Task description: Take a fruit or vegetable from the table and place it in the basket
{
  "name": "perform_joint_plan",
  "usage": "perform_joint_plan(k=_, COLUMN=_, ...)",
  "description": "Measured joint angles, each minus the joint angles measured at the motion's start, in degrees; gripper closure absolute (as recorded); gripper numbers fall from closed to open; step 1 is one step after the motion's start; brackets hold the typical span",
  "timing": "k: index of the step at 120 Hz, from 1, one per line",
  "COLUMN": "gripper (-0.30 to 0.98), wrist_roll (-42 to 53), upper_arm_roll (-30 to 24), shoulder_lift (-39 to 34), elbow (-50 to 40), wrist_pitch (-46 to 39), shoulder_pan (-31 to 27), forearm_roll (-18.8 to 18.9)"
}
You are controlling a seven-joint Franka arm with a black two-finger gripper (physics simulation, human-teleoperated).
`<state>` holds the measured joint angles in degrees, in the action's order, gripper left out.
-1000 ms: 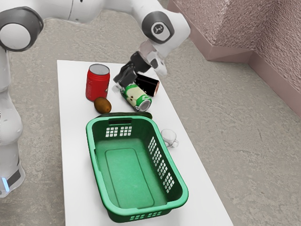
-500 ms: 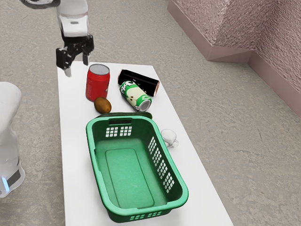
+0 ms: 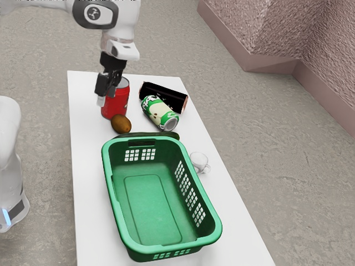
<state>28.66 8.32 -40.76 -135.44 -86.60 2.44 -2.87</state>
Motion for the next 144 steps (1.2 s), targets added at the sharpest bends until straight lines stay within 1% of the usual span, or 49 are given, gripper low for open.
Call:
perform_joint_plan(k=5, gripper=0.02, wrist_roll=-5.62, upper_arm_roll=-5.06, shoulder_lift=1.62, elbow=0.52, wrist_pitch=0.72, shoulder_pan=-1.71, forearm_roll=-1.80)
perform_joint_plan(k=12, gripper=0.02, wrist_roll=-12.92, upper_arm_roll=-8.20, shoulder_lift=2.67, elbow=1.37, wrist_pitch=1.33, shoulder_pan=-6.32, forearm_roll=-3.22)
perform_joint_plan(k=18, gripper=0.02, wrist_roll=-18.83, upper_arm_roll=-9.10, shoulder_lift=4.56, elbow=3.14, wrist_pitch=1.77, shoulder_pan=-10.75, forearm_roll=-3.92)
perform_joint_plan(k=27, gripper=0.02, wrist_roll=-27.71, upper_arm_roll=-9.08, shoulder_lift=11.92, elbow=10.61, wrist_pitch=3.00, shoulder_pan=-14.22, forearm_roll=-3.86)
perform_joint_plan(k=36, gripper=0.02, wrist_roll=-35.60, upper_arm_roll=-8.88, shoulder_lift=16.34, elbow=13.19, wrist_pitch=3.74, shoulder_pan=-17.66, forearm_roll=-3.80)
perform_joint_plan(k=40, gripper=0.02, wrist_roll=-39.05, upper_arm_roll=-8.53, shoulder_lift=17.40, elbow=13.60, wrist_pitch=3.96, shoulder_pan=-17.48, forearm_roll=-3.80)
perform_joint_plan(k=48, gripper=0.02, wrist_roll=-46.31, upper_arm_roll=-8.47, shoulder_lift=19.41, elbow=15.69, wrist_pitch=4.28, shoulder_pan=-14.66, forearm_roll=-3.94)
perform_joint_plan(k=54, gripper=0.02, wrist_roll=-51.37, upper_arm_roll=-8.39, shoulder_lift=21.13, elbow=16.80, wrist_pitch=4.42, shoulder_pan=-13.63, forearm_roll=-4.40)
perform_joint_plan(k=69, gripper=0.02, wrist_roll=-62.47, upper_arm_roll=-7.96, shoulder_lift=22.81, elbow=18.30, wrist_pitch=4.73, shoulder_pan=-15.12, forearm_roll=-4.77)
perform_joint_plan(k=81, gripper=0.02, wrist_roll=-69.76, upper_arm_roll=-8.72, shoulder_lift=25.41, elbow=20.51, wrist_pitch=4.30, shoulder_pan=-15.34, forearm_roll=-3.70)
perform_joint_plan(k=94, gripper=0.02, wrist_roll=-75.71, upper_arm_roll=-10.83, shoulder_lift=25.37, elbow=20.01, wrist_pitch=0.19, shoulder_pan=-15.16, forearm_roll=-3.08)
perform_joint_plan(k=102, gripper=0.02, wrist_roll=-78.67, upper_arm_roll=-11.40, shoulder_lift=23.80, elbow=16.93, wrist_pitch=-2.66, shoulder_pan=-15.88, forearm_roll=-3.11)
perform_joint_plan(k=104, gripper=0.02, wrist_roll=-79.32, upper_arm_roll=-13.16, shoulder_lift=22.77, elbow=15.84, wrist_pitch=-3.31, shoulder_pan=-18.00, forearm_roll=-3.12)
perform_joint_plan(k=112, gripper=0.02, wrist_roll=-81.76, upper_arm_roll=-24.21, shoulder_lift=17.68, elbow=12.45, wrist_pitch=-5.33, shoulder_pan=-29.83, forearm_roll=-3.81)
perform_joint_plan(k=115, gripper=0.02, wrist_roll=-82.59, upper_arm_roll=-26.66, shoulder_lift=16.49, elbow=11.83, wrist_pitch=-5.91, shoulder_pan=-32.42, forearm_roll=-4.18)
perform_joint_plan(k=119, gripper=0.02, wrist_roll=-83.65, upper_arm_roll=-28.61, shoulder_lift=15.85, elbow=11.33, wrist_pitch=-6.64, shoulder_pan=-34.49, forearm_roll=-4.57)
perform_joint_plan(k=128, gripper=0.02, wrist_roll=-85.80, upper_arm_roll=-30.28, shoulder_lift=15.14, elbow=9.47, wrist_pitch=-7.95, shoulder_pan=-36.36, forearm_roll=-5.16)
perform_joint_plan(k=144, gripper=0.02, wrist_roll=-89.02, upper_arm_roll=-30.27, shoulder_lift=14.44, elbow=5.08, wrist_pitch=-9.40, shoulder_pan=-37.05, forearm_roll=-5.61)
